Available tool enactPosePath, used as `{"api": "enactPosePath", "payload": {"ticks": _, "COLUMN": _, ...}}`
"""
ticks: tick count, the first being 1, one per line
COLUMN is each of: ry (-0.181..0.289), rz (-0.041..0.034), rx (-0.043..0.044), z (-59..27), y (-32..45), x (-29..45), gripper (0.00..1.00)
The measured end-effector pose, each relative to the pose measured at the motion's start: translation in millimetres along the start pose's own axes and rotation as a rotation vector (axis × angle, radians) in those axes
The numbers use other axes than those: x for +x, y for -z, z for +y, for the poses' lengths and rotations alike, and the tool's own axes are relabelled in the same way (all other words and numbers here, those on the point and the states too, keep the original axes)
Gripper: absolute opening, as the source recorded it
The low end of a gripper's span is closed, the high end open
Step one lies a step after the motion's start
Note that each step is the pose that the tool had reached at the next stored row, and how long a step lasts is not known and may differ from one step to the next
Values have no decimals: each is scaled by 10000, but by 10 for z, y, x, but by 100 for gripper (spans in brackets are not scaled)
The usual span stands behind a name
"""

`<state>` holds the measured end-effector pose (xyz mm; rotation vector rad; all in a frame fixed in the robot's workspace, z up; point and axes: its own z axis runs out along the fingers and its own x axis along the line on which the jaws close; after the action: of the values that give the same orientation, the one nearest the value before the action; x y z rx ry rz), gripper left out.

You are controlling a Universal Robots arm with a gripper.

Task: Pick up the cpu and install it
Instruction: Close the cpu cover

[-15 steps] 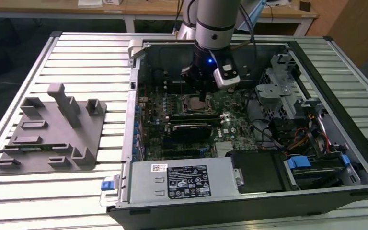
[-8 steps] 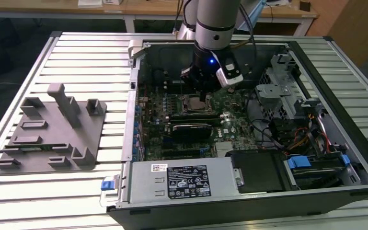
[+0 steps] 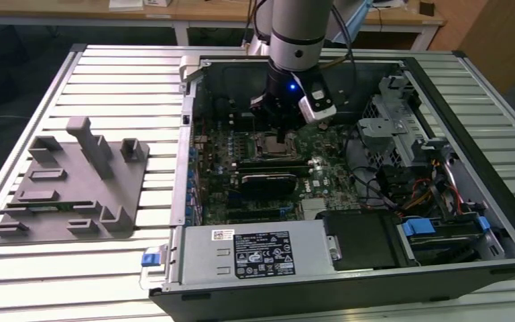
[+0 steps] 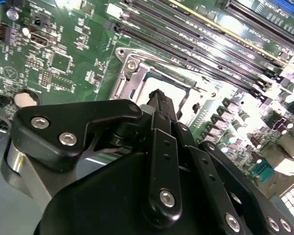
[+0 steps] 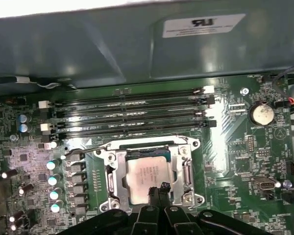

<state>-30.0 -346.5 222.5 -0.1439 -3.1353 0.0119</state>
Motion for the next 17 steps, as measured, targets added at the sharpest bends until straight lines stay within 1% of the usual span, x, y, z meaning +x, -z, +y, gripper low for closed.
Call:
{"api": "enactPosePath", "payload": {"ticks": 12, "ry": -31, "rz": 0, "rx": -1, "z": -13, "y": -73, "x": 153, "gripper": 11}}
{"api": "enactPosePath", "payload": {"ticks": 17, "ry": -35, "rz": 0, "rx": -1, "z": -18, "y": -110, "x": 205, "gripper": 11}}
